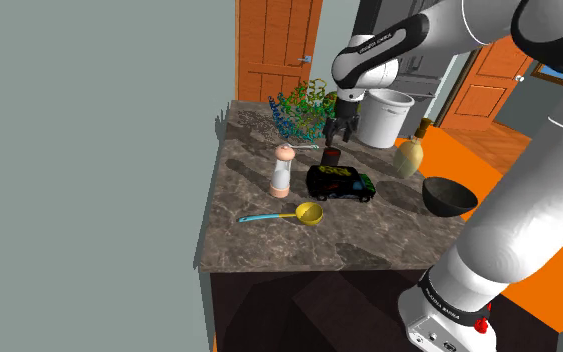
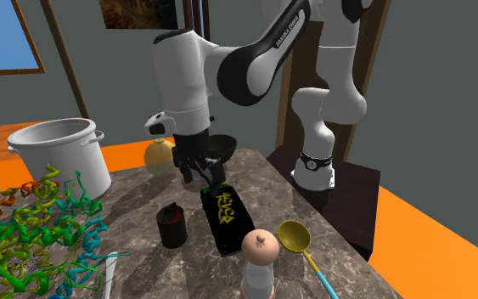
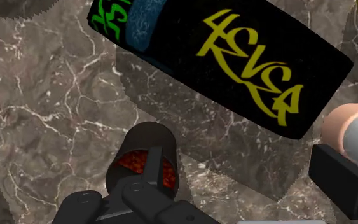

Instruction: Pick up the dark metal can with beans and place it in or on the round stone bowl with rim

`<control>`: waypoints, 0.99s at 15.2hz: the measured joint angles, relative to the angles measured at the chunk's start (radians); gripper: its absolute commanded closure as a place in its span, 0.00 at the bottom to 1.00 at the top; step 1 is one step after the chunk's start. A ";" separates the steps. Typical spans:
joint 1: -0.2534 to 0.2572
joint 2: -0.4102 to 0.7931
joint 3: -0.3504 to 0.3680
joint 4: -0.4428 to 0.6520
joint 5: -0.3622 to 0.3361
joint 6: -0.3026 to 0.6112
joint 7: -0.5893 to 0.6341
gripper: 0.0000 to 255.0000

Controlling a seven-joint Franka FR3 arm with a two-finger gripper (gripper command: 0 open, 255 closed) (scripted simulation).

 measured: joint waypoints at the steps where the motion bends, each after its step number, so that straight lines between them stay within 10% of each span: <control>1: -0.005 0.041 -0.004 0.027 0.007 0.017 -0.012 0.00; 9: -0.059 0.317 -0.018 0.273 0.056 0.072 -0.087 0.00; 15: -0.066 0.369 -0.011 0.265 0.070 0.135 -0.097 0.00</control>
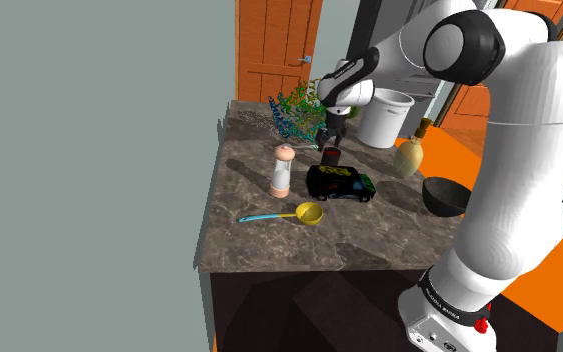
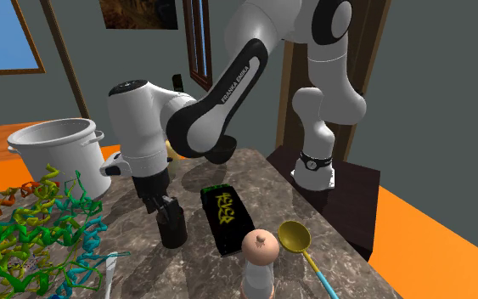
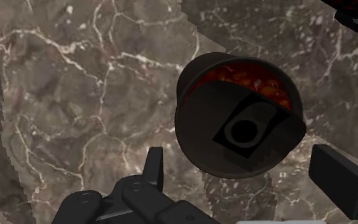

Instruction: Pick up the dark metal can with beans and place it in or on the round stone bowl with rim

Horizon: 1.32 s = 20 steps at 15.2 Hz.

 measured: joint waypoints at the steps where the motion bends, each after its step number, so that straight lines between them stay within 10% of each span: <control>1: -0.003 0.015 0.002 0.003 0.004 0.012 -0.004 0.00; 8: -0.004 0.023 0.003 -0.006 0.007 0.028 -0.005 0.00; 9: -0.004 0.023 0.003 -0.006 0.007 0.028 -0.005 1.00; 20: -0.003 0.019 0.003 -0.004 0.006 0.023 -0.005 1.00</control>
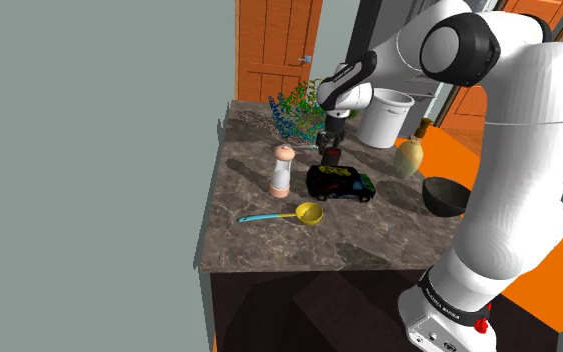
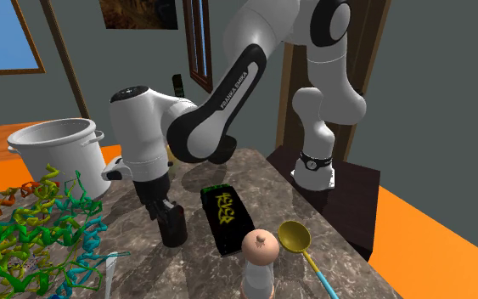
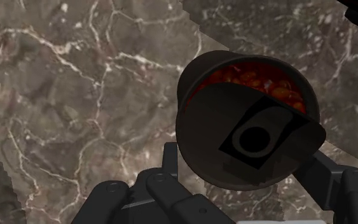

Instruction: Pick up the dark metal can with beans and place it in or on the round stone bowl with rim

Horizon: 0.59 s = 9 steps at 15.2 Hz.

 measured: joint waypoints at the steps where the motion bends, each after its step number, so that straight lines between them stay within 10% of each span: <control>1: 0.001 -0.008 -0.001 -0.001 -0.002 -0.007 0.001 1.00; 9: 0.008 -0.066 -0.011 0.029 -0.021 -0.093 0.013 1.00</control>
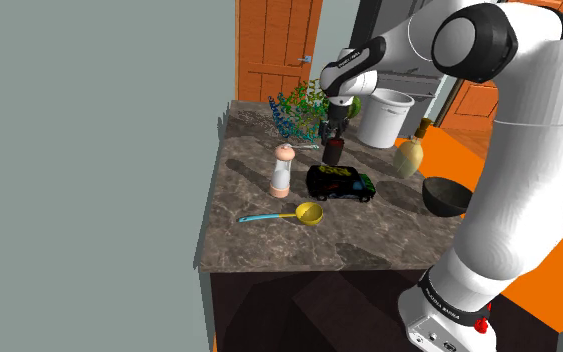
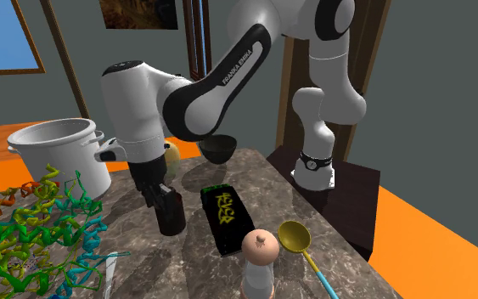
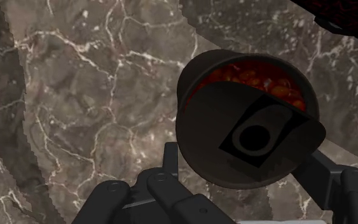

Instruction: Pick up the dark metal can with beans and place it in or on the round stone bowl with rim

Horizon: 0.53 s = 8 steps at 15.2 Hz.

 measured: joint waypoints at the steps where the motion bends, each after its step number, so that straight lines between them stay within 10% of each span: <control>1: 0.000 -0.007 -0.001 0.002 -0.002 -0.009 0.000 1.00; 8: 0.005 -0.052 -0.007 0.036 -0.017 -0.086 0.009 1.00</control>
